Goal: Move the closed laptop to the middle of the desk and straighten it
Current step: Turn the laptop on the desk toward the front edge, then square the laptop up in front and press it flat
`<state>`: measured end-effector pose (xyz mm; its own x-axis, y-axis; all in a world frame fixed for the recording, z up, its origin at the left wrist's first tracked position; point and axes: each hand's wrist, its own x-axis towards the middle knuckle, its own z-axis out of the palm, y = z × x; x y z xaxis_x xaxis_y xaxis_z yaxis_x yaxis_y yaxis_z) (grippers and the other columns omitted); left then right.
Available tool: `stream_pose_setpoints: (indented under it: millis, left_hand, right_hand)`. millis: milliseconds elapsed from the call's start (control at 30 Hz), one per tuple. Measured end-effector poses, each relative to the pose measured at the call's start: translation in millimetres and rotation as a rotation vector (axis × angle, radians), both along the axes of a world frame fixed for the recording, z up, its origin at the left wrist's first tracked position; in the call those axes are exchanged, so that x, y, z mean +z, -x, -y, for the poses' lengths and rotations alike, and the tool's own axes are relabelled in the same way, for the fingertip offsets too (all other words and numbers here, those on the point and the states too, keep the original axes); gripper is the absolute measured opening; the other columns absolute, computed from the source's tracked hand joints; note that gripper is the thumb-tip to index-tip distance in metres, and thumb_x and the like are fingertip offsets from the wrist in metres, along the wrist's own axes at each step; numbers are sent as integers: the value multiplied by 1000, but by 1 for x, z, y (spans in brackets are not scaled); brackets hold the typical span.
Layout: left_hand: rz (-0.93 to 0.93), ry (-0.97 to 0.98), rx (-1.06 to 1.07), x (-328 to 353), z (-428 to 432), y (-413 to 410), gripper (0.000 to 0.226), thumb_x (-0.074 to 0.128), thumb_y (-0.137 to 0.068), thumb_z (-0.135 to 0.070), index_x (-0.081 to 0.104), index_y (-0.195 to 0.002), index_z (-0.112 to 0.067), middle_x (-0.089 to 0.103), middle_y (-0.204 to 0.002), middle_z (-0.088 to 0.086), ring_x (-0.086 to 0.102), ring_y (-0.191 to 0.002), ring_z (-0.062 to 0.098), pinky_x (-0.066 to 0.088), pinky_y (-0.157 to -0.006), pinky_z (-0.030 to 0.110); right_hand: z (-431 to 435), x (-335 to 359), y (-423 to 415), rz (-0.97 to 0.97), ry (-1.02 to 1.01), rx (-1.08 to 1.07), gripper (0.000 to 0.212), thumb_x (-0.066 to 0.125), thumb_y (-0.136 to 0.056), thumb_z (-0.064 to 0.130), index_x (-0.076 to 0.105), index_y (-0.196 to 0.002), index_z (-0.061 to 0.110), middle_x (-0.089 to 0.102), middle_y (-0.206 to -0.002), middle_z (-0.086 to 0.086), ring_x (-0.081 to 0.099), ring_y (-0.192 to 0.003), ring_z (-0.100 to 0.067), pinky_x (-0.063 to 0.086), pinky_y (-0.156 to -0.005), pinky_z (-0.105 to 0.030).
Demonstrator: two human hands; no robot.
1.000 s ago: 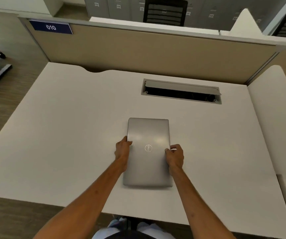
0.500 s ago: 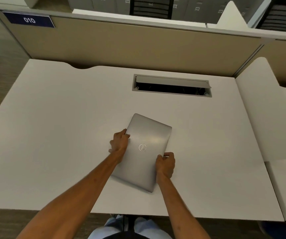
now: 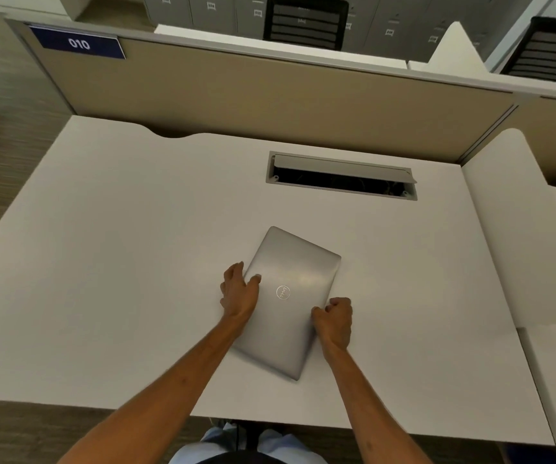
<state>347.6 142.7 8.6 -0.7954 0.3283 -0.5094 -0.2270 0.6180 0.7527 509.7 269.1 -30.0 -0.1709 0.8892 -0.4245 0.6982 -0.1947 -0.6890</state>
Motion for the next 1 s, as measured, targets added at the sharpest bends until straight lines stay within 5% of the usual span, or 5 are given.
stream_pose_setpoints:
  millis: [133,233,500,767,1000]
  left_hand:
    - [-36,-145,278,-5,30,-32,53,56,-109,-17,48,-162,-18,44,-165,3,47,-137,19,39,-121,44]
    - [-18,-160,514,-11,54,-48,51,52,-110,-9,48,-161,-15,44,-162,9,48,-141,23,38,-111,34]
    - [316,-142,944,-18,79,-75,61,53,-109,-8,34,-167,-8,31,-172,15,42,-153,38,34,-127,52]
    - [522,-183,893,-15,62,-106,61,52,-113,-22,34,-171,-17,29,-176,11,41,-155,37,34,-129,52]
    - [564,-318,910,-5,44,-119,57,63,-108,-25,49,-163,-23,44,-160,7,50,-124,25,43,-121,52]
  right_hand:
    - [-15,15,13,28,-246,101,38,68,-84,11,51,-118,14,55,-121,-7,56,-115,-30,53,-88,-47]
    - [-34,24,30,50,-360,294,39,69,-83,9,55,-118,16,55,-121,-5,56,-116,-28,51,-90,-45]
    - [-87,28,87,129,-411,648,35,62,-91,12,61,-125,17,54,-131,-8,51,-126,-31,45,-100,-47]
    - [-106,11,108,292,-387,774,39,54,-100,22,59,-138,17,52,-142,-11,47,-135,-33,38,-107,-52]
    - [-113,9,124,278,-337,798,30,46,-104,22,67,-125,17,55,-134,-12,50,-129,-34,39,-104,-52]
